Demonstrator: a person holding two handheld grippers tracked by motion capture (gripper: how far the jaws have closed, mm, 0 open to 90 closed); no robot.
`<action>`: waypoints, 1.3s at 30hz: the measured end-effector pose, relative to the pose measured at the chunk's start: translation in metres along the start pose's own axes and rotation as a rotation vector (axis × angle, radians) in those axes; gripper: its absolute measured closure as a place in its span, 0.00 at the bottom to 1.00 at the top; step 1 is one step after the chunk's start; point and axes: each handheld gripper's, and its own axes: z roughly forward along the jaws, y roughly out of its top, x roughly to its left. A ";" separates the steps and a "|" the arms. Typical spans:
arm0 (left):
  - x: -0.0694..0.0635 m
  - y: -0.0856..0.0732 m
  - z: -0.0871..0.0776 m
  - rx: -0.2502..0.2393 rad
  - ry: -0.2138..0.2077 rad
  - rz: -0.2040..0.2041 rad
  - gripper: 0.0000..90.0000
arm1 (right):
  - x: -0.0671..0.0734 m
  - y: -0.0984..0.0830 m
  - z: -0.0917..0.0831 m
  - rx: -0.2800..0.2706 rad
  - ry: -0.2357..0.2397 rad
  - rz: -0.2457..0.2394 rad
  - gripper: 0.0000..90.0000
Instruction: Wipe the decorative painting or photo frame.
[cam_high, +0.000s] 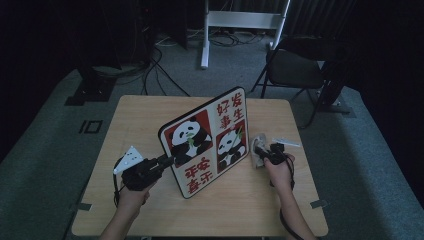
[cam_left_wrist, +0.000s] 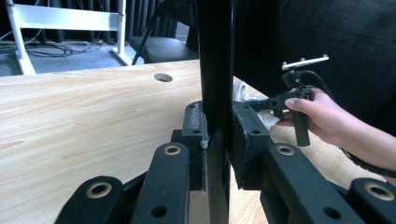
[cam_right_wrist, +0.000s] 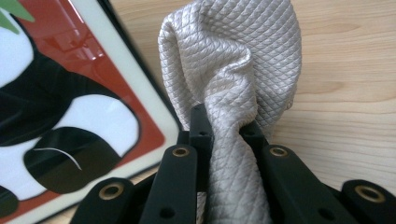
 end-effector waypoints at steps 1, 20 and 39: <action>0.000 0.000 0.000 0.001 -0.002 -0.001 0.87 | -0.002 0.000 -0.002 -0.003 -0.011 -0.007 0.90; -0.001 0.000 -0.001 0.021 0.007 0.010 0.85 | -0.032 -0.002 -0.031 -0.004 -0.121 -0.063 0.84; 0.003 -0.007 -0.003 0.059 0.010 -0.010 0.75 | -0.040 -0.012 -0.048 -0.022 -0.137 -0.079 0.66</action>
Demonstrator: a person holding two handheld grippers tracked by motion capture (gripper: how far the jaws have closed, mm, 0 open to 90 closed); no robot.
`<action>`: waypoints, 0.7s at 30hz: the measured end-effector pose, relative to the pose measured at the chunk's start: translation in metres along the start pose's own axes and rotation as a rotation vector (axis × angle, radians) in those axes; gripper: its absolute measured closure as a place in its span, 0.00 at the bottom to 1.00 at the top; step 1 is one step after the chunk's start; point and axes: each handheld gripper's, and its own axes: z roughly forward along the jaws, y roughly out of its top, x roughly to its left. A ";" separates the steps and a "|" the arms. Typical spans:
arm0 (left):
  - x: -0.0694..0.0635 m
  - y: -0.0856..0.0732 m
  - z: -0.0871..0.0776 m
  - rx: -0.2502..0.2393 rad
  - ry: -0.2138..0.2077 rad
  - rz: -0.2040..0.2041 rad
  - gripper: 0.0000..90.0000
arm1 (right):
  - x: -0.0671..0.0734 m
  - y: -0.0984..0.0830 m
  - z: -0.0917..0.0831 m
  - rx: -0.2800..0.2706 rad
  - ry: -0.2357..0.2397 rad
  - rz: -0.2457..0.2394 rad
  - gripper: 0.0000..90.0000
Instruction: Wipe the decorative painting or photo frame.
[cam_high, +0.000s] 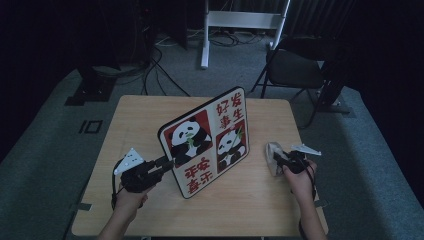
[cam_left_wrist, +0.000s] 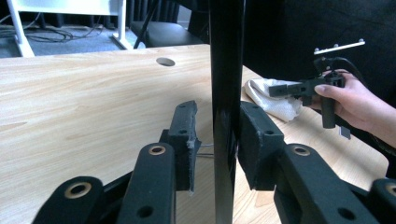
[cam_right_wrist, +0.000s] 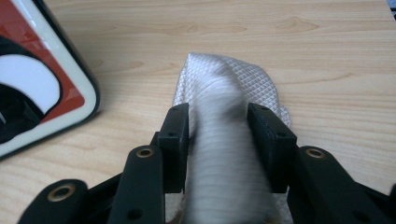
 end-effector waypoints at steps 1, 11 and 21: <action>0.001 -0.001 0.000 0.003 -0.002 -0.003 0.74 | 0.000 -0.001 -0.002 -0.003 -0.001 -0.003 0.65; 0.007 -0.015 -0.004 0.036 0.003 -0.018 0.59 | -0.005 -0.015 -0.020 -0.024 -0.002 -0.006 0.57; 0.021 -0.037 -0.014 0.089 0.044 -0.054 0.55 | -0.001 -0.028 -0.036 -0.026 0.004 -0.024 0.53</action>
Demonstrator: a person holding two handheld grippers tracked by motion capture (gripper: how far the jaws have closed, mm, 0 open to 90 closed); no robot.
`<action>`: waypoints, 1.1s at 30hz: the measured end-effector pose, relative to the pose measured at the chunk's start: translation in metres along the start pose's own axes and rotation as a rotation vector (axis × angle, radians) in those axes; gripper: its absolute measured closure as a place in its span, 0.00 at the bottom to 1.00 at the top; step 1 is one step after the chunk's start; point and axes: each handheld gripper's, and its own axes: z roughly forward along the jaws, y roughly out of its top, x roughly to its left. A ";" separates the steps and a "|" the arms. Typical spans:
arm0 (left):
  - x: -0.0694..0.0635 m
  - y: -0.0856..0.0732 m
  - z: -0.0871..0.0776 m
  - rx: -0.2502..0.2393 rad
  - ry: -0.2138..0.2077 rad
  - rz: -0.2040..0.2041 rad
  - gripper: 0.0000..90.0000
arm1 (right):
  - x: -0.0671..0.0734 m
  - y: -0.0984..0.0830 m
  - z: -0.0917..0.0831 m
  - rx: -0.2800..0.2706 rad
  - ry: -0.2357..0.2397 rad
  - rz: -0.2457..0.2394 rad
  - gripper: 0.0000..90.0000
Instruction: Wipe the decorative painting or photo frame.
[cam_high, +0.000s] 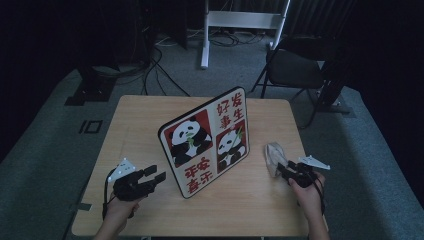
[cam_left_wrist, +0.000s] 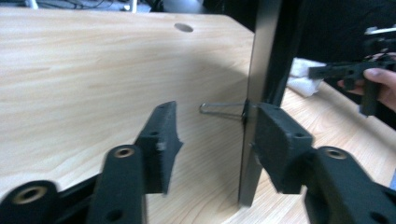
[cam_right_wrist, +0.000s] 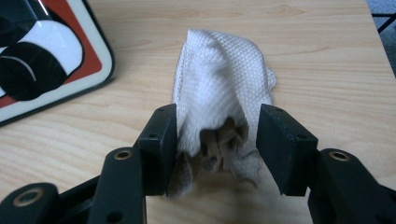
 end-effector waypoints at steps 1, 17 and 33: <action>0.001 -0.003 -0.001 0.006 0.011 -0.001 0.55 | 0.000 -0.001 -0.001 -0.001 -0.001 0.003 0.51; 0.023 -0.040 -0.014 0.090 0.137 -0.045 0.48 | -0.006 -0.034 -0.021 0.044 -0.033 -0.003 0.49; 0.045 -0.059 -0.031 0.120 0.332 -0.112 0.24 | -0.009 -0.048 -0.035 0.079 -0.090 -0.041 0.45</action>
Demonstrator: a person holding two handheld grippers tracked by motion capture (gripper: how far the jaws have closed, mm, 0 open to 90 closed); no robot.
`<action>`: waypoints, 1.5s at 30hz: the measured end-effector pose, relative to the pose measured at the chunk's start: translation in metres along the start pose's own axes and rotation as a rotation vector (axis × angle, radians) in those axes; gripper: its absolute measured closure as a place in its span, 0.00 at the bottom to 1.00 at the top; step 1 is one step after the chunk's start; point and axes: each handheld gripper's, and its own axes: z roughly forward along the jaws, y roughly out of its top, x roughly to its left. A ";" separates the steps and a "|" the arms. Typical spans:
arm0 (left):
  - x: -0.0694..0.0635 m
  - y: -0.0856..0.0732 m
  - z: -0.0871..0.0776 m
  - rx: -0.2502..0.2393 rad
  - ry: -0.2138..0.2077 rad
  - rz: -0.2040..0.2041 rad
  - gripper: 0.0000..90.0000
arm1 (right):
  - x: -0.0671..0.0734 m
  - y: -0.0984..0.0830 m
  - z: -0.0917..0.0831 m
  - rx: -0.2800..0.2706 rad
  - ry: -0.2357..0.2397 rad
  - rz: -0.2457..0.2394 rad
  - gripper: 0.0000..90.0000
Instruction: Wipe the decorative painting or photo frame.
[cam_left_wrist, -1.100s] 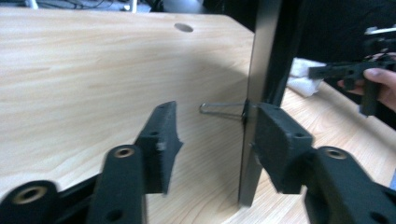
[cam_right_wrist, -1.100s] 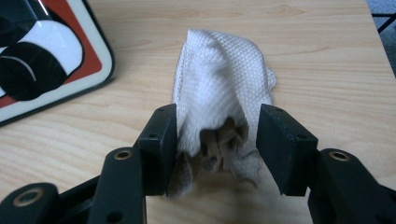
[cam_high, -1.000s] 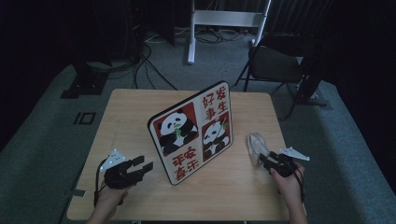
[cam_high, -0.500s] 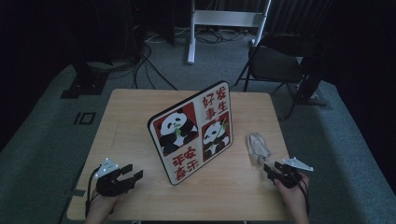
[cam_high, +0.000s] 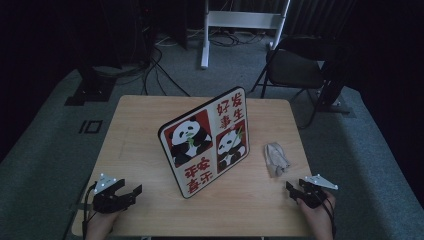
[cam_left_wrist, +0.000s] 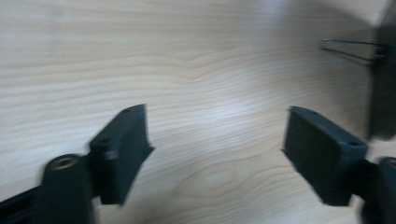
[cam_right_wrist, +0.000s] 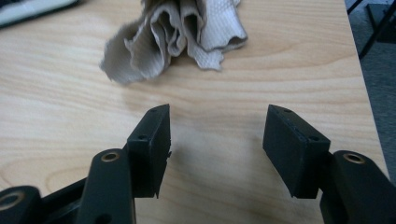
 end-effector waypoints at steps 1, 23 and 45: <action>0.003 -0.002 -0.001 0.012 0.030 0.002 0.21 | 0.001 0.000 0.000 0.007 -0.008 -0.010 0.45; 0.029 -0.026 0.001 0.181 0.275 0.046 0.03 | 0.005 -0.005 -0.003 0.044 0.002 -0.082 0.27; 0.035 -0.031 0.008 0.135 0.265 0.012 0.02 | 0.008 -0.002 0.001 0.065 0.013 -0.094 0.15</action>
